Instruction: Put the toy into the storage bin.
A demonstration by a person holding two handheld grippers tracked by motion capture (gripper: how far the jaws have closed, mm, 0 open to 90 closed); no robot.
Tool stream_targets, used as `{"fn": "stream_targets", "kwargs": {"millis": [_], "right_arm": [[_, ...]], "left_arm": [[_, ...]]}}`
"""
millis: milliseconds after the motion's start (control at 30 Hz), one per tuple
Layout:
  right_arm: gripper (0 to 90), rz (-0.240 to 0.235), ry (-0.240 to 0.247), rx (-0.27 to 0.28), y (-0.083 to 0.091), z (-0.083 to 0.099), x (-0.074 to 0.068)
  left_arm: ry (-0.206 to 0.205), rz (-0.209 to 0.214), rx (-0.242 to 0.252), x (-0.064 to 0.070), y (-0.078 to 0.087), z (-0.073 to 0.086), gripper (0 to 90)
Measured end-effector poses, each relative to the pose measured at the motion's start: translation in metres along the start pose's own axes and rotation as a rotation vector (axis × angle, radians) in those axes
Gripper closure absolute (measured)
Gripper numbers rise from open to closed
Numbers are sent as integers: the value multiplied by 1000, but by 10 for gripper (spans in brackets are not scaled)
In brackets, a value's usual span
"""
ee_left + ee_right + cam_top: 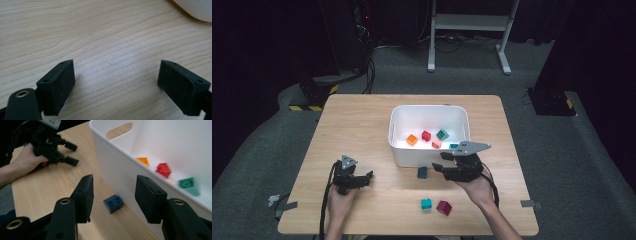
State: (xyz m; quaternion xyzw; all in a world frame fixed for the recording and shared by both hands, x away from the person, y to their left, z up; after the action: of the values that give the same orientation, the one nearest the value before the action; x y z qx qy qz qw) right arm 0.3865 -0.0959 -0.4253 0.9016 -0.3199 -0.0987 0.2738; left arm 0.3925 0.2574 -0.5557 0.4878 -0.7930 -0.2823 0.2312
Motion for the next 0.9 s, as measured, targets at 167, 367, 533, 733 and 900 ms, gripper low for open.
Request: {"fn": "stream_targets", "kwargs": {"millis": [167,367,533,733,900], "right_arm": [[492,-37,30,-58,-28,16,-17],[499,-50,57,-116,-60,34,-23],[504,-47,78,-132,-76,41,-24],[504,-22,110,-142,-88,43,-25],[504,-19,123,-150,-94,46,-26]], "left_arm": [[0,0,0,0,0,0,144],[0,0,0,0,0,0,145],[0,0,0,0,0,0,144],[0,0,0,0,0,0,145],[-1,0,0,0,0,0,145]]}}
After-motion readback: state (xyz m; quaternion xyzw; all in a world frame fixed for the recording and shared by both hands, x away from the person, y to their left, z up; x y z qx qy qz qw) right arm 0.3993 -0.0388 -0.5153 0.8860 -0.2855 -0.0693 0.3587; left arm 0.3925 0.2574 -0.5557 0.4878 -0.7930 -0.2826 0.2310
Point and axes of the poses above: each handheld gripper's, and its own axes: y roughly backward along the jaws, z roughly out of its underside, x roughly to its right, the point moved 4 cm from there along -y, roughly forward along the jaws, and after that the axes turned 7 degrees about z, right-handed, at the moved point
